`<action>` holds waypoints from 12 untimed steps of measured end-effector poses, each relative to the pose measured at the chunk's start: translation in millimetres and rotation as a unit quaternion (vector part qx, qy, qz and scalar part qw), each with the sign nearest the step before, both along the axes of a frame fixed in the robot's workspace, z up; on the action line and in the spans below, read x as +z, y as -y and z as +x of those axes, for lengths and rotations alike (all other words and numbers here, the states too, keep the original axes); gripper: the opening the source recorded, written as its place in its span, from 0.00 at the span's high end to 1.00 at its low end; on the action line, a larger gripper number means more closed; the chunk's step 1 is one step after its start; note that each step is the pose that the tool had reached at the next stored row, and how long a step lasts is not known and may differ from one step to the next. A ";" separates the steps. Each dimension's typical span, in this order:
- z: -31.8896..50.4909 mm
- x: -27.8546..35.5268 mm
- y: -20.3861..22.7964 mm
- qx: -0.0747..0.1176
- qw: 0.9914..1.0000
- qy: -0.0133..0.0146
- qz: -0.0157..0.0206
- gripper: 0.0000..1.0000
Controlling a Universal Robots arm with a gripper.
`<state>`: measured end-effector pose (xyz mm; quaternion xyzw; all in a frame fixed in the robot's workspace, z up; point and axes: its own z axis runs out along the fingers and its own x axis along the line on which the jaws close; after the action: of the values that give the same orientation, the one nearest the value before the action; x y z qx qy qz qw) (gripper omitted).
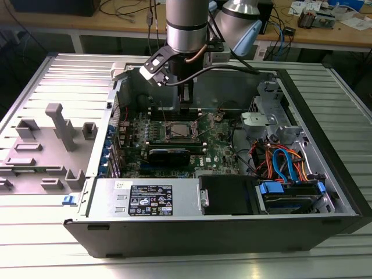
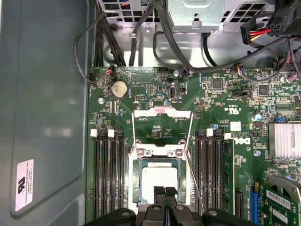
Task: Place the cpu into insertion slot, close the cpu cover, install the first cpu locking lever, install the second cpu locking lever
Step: 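Close the cpu cover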
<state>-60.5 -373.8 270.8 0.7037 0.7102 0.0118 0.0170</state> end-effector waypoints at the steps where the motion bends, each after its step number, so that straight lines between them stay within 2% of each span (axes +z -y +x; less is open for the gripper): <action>1: 0.0 0.0 0.0 0.000 1.000 0.000 0.000 0.89; 12: 1.1 0.0 0.0 0.000 1.000 0.000 0.000 0.89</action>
<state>-59.4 -373.8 270.8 0.7036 0.7103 0.0118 0.0170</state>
